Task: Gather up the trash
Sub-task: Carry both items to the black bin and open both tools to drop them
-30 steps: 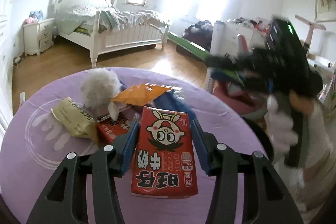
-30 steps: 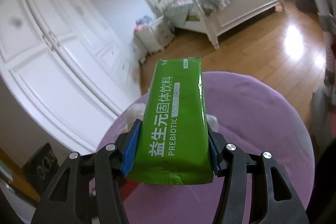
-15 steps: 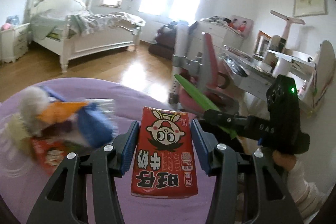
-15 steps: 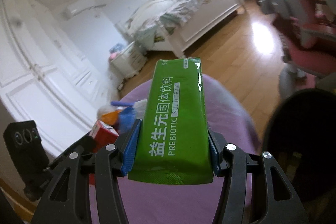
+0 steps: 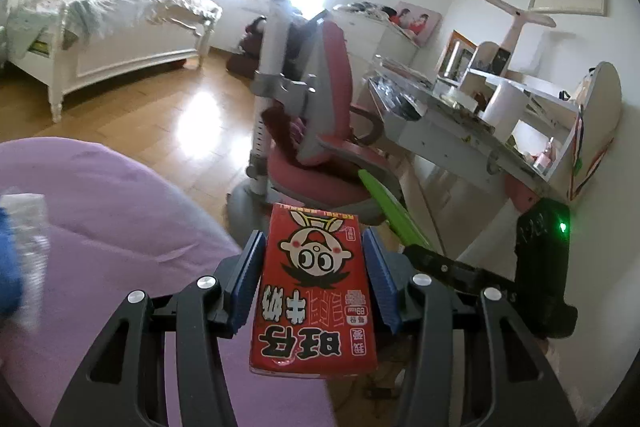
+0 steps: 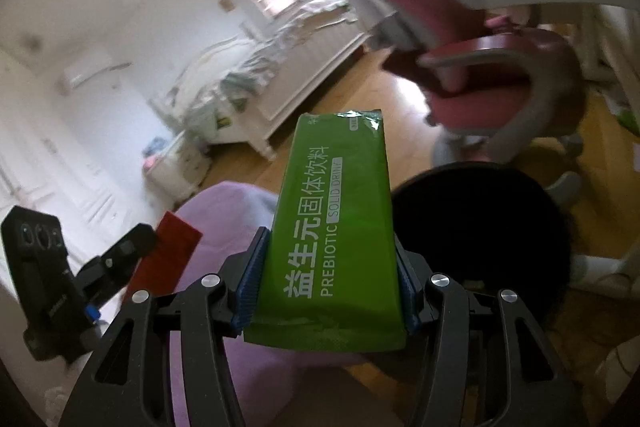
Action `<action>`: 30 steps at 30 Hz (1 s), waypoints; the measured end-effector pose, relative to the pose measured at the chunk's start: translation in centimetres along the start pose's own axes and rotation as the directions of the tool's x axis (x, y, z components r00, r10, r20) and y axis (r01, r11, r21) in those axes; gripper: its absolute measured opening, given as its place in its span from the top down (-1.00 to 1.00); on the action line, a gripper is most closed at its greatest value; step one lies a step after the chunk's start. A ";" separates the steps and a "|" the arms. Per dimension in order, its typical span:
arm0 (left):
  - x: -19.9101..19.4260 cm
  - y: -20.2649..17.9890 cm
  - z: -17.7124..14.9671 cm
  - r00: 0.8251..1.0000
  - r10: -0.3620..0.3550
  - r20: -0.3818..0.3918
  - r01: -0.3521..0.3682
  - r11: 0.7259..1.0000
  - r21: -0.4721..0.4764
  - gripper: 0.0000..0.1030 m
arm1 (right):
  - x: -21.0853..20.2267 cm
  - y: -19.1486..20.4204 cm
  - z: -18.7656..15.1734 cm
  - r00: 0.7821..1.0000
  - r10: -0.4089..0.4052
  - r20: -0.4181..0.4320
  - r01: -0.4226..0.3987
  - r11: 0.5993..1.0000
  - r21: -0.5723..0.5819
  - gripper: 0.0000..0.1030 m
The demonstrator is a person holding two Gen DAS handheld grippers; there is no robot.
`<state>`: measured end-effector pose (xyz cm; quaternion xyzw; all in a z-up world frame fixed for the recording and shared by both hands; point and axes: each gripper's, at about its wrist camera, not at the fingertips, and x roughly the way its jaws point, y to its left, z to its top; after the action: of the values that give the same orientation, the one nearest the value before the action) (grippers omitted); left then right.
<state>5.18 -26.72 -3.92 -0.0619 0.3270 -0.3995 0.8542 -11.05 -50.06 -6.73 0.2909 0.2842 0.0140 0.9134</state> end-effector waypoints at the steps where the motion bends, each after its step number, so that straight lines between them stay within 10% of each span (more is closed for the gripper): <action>1: 1.0 -0.4 0.1 1.000 -0.005 -0.012 0.005 1.000 0.001 0.03 | -0.2 -0.9 0.0 1.000 -0.018 0.006 0.018 1.000 0.006 -0.07; 27: 11.8 -5.5 -0.7 0.982 -0.028 -0.186 0.039 0.998 0.057 0.00 | 0.4 -10.1 -1.5 0.991 -0.129 -0.027 0.132 0.980 0.151 -0.17; 30: 12.0 -6.0 -0.5 0.983 0.007 -0.182 0.008 0.997 0.080 -0.47 | -0.1 -10.1 -1.3 0.987 -0.159 -0.012 0.159 0.975 0.154 -0.51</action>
<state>6.60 -39.34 -8.22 0.0093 0.3874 -0.4164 0.8225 -13.26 -57.77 -13.04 0.3369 0.3069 -0.0813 0.8864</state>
